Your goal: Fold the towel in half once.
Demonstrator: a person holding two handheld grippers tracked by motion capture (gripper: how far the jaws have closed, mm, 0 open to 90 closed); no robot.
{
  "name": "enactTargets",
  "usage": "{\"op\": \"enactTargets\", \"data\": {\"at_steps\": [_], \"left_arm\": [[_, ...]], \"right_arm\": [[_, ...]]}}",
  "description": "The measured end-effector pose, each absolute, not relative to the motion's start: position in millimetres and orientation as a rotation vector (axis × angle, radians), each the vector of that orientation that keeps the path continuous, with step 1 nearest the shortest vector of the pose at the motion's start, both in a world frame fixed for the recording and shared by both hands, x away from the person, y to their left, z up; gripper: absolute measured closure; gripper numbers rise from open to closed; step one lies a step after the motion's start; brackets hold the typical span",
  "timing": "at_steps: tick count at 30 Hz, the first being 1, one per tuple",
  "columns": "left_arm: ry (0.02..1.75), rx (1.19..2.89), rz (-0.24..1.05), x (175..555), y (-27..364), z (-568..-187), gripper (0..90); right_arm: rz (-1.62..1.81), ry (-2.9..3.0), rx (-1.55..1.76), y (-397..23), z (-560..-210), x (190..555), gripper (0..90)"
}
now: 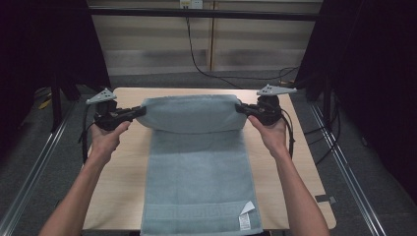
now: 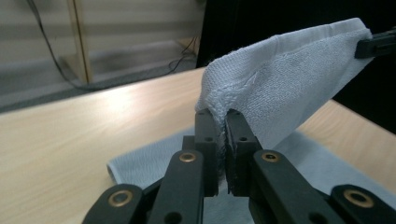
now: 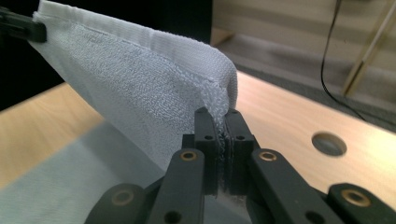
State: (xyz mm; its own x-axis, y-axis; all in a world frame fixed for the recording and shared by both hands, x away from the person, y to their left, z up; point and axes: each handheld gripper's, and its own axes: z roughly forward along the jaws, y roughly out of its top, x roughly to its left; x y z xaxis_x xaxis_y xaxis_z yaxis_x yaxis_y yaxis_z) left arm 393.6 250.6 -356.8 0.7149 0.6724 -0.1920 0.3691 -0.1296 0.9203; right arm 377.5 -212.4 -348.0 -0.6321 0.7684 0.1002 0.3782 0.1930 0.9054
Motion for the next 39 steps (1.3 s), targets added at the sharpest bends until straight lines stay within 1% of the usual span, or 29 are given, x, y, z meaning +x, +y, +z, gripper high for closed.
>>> {"op": "enactTargets", "data": {"at_steps": [5, 8, 9, 11, 13, 15, 19, 21, 24, 26, 28, 32, 34, 39], "left_arm": [[0.757, 1.708, 0.318, 364, 257, -332, 85.7], [0.696, 1.643, 0.297, 342, 258, -320, 85.6], [0.677, 1.645, 0.294, 336, 259, -316, 85.7], [0.659, 1.654, 0.3, 324, 260, -313, 85.6], [0.654, 1.671, 0.291, 314, 263, -316, 85.6], [0.651, 1.715, 0.292, 303, 263, -330, 85.6], [0.67, 1.756, 0.207, 283, 258, -368, 85.4], [0.666, 1.781, 0.186, 273, 254, -385, 85.3], [0.675, 1.816, 0.143, 262, 250, -407, 84.9], [0.683, 1.84, 0.081, 257, 249, -421, 84.5], [0.681, 1.893, 0.092, 251, 248, -431, 84.3], [0.71, 1.924, 0.027, 237, 250, -456, 82.8], [0.694, 1.947, -0.001, 228, 249, -465, 81.8], [0.664, 1.981, -0.071, 206, 247, -476, 78.0]], "right_arm": [[1.501, 2.061, 0.997, -216, -322, 351, 86.8], [1.509, 2.049, 0.967, -217, -314, 338, 86.8], [1.523, 2.044, 0.957, -219, -311, 332, 86.8], [1.531, 2.026, 0.915, -220, -305, 318, 86.8], [1.532, 2.039, 0.887, -221, -303, 305, 86.8], [1.505, 2.077, 0.875, -220, -311, 293, 86.7], [1.503, 2.127, 0.906, -224, -342, 274, 86.8], [1.505, 2.15, 0.933, -225, -360, 264, 86.7], [1.484, 2.2, 0.966, -227, -386, 247, 86.5], [1.453, 2.245, 1.002, -229, -402, 235, 86.3], [1.416, 2.288, 1.026, -231, -416, 224, 86.0], [1.379, 2.371, 1.064, -234, -442, 202, 83.7], [1.367, 2.41, 1.07, -235, -453, 188, 81.0], [1.347, 2.463, 1.038, -239, -455, 162, 75.2]]}}
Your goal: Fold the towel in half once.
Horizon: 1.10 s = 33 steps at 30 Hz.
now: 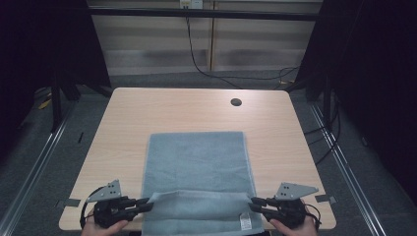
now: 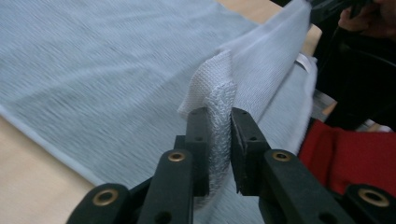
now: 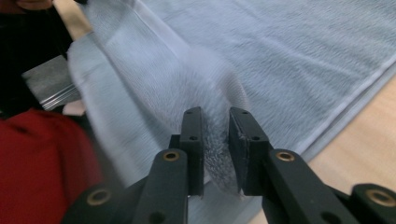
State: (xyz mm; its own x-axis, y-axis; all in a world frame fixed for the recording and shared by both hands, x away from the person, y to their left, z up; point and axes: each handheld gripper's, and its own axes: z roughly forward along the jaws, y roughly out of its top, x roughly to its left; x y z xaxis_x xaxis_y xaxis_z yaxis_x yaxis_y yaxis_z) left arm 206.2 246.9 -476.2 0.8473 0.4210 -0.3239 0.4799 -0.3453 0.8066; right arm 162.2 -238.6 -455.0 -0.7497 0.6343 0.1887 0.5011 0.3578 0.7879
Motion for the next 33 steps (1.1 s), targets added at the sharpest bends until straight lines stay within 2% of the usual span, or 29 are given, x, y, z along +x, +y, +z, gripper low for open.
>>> {"op": "enactTargets", "data": {"at_steps": [7, 10, 13, 16, 20, 26, 30, 33], "left_arm": [[0.579, 1.977, -0.139, 183, 248, -471, 72.8], [0.552, 1.968, -0.154, 178, 252, -468, 69.2], [0.552, 1.967, -0.133, 179, 254, -465, 67.0], [0.569, 1.969, -0.108, 199, 251, -463, 62.6], [0.599, 1.961, -0.122, 241, 237, -463, 62.5], [0.731, 1.995, -0.044, 306, 218, -473, 62.4], [0.802, 2.008, 0.021, 334, 213, -480, 60.9], [0.851, 2.047, 0.024, 343, 214, -490, 64.2]], "right_arm": [[1.404, 2.424, 1.056, -252, -452, 143, 71.2], [1.396, 2.424, 1.057, -251, -453, 148, 70.0], [1.359, 2.434, 1.039, -243, -454, 171, 66.4], [1.327, 2.468, 1.051, -234, -462, 193, 64.3], [1.302, 2.481, 1.074, -224, -472, 228, 64.9], [1.29, 2.473, 1.103, -214, -476, 277, 65.6], [1.269, 2.467, 1.121, -209, -480, 301, 66.9], [1.203, 2.494, 1.132, -206, -487, 309, 67.3]]}}
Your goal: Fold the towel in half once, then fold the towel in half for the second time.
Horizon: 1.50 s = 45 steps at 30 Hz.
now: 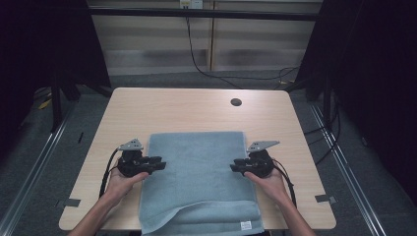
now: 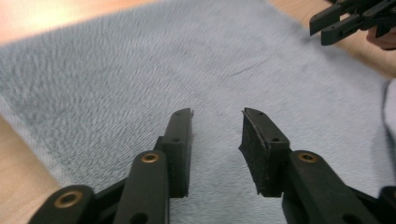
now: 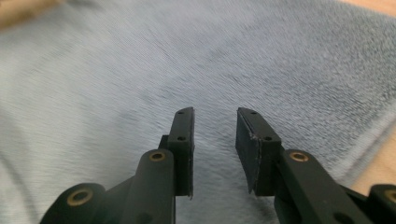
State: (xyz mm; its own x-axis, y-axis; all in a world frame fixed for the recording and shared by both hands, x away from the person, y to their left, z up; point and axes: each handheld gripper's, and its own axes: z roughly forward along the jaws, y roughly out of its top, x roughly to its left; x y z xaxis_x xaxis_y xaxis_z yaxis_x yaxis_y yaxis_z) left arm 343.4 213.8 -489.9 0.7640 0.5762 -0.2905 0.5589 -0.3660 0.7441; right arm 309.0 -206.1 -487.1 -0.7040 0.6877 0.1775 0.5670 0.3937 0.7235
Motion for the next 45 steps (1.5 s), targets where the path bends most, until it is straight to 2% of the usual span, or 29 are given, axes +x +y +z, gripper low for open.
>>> {"op": "enactTargets", "data": {"at_steps": [5, 8, 13, 18, 38, 45], "left_arm": [[0.88, 2.052, 0.089, 348, 222, -492, 58.6], [0.849, 2.105, 0.178, 348, 220, -496, 58.2], [0.838, 2.119, 0.178, 350, 220, -505, 63.8], [0.806, 2.134, 0.164, 337, 220, -504, 64.0], [0.742, 2.164, 0.069, 277, 220, -501, 63.7], [0.75, 2.115, 0.045, 289, 224, -490, 61.0]], "right_arm": [[1.132, 2.479, 1.149, -205, -491, 314, 54.9], [1.048, 2.468, 1.102, -200, -500, 310, 52.6], [1.034, 2.465, 1.095, -200, -500, 305, 53.1], [1.103, 2.477, 1.101, -206, -502, 298, 53.2], [1.174, 2.556, 1.102, -222, -498, 229, 53.5], [1.201, 2.54, 1.112, -225, -486, 237, 51.2]]}}
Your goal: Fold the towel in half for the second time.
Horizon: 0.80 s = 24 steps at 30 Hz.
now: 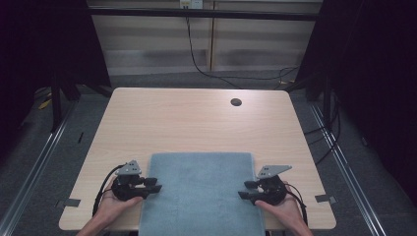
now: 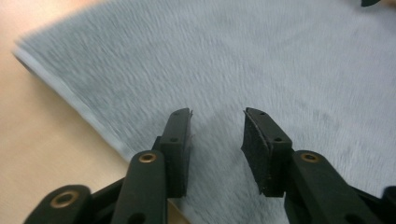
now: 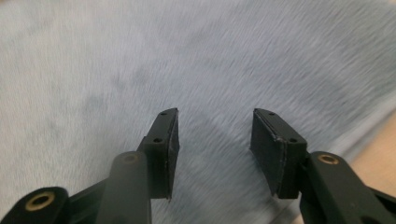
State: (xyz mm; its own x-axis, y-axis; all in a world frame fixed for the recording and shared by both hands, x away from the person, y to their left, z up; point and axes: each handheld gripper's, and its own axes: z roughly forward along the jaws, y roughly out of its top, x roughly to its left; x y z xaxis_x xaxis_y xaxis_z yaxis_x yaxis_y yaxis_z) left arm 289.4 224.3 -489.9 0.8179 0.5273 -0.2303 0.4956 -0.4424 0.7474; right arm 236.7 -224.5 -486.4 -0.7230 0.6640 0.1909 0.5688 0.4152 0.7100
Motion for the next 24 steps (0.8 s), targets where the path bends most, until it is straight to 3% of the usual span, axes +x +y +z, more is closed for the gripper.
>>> {"op": "enactTargets", "data": {"at_steps": [12, 15, 24], "left_arm": [[0.903, 2.015, 0.167, 368, 228, -478, 54.3], [0.929, 1.993, 0.139, 384, 222, -483, 53.0], [0.903, 2.089, 0.113, 387, 219, -498, 45.4]], "right_arm": [[1.298, 2.293, 1.228, -252, -461, 315, 52.3], [1.29, 2.293, 1.26, -252, -465, 334, 52.3], [1.201, 2.368, 1.303, -249, -493, 352, 48.4]]}}
